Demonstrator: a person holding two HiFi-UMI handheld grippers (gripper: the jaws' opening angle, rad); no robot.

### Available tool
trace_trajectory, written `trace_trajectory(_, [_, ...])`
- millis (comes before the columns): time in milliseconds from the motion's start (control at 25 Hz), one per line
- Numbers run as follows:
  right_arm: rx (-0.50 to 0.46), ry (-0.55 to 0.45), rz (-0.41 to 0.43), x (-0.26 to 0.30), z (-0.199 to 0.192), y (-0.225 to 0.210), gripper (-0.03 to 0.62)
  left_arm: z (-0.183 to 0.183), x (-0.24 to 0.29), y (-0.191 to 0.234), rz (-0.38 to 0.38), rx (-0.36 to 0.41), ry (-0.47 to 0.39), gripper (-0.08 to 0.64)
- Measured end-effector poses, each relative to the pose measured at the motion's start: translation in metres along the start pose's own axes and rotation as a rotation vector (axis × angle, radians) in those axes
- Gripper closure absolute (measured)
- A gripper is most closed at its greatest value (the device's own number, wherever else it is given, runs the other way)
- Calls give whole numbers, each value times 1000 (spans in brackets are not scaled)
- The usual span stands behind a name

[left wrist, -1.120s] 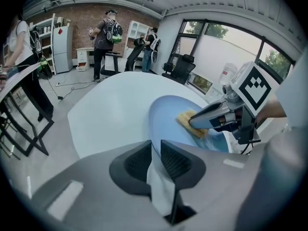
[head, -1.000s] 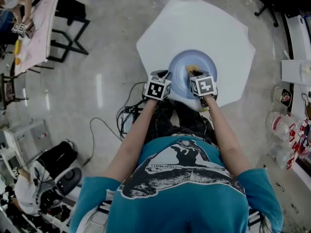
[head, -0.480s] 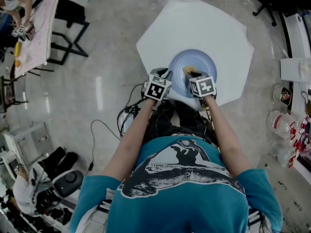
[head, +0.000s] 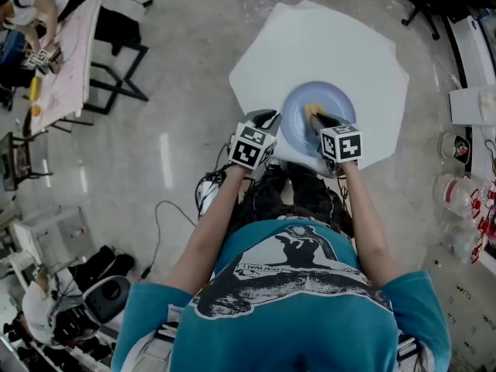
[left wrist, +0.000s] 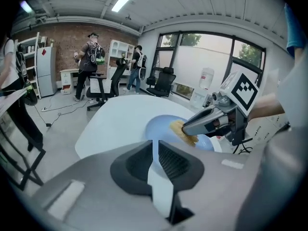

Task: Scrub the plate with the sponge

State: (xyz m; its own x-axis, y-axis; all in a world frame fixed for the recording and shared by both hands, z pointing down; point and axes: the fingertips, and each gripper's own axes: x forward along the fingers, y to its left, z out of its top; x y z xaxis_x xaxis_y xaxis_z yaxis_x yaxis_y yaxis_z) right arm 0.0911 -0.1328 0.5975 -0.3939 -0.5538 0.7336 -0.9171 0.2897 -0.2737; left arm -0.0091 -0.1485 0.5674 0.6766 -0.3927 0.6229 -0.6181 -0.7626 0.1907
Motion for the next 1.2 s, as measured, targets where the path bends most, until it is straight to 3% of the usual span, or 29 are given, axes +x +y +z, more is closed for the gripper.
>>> trace_trajectory(440, [31, -195, -20, -76, 5, 46, 557, 14, -48, -56, -160, 58, -93, 511])
trace_trajectory(720, [26, -225, -36, -112, -7, 56, 557, 10, -66, -99, -236, 67, -102, 511])
trace_trajectory(1040, [-8, -204, 5, -124, -20, 66, 557, 5, -80, -132, -240, 76, -107, 511])
trace_trajectory(1200, [-35, -207, 43, -132, -32, 73, 557, -2, -86, -144, -196, 77, -111, 511])
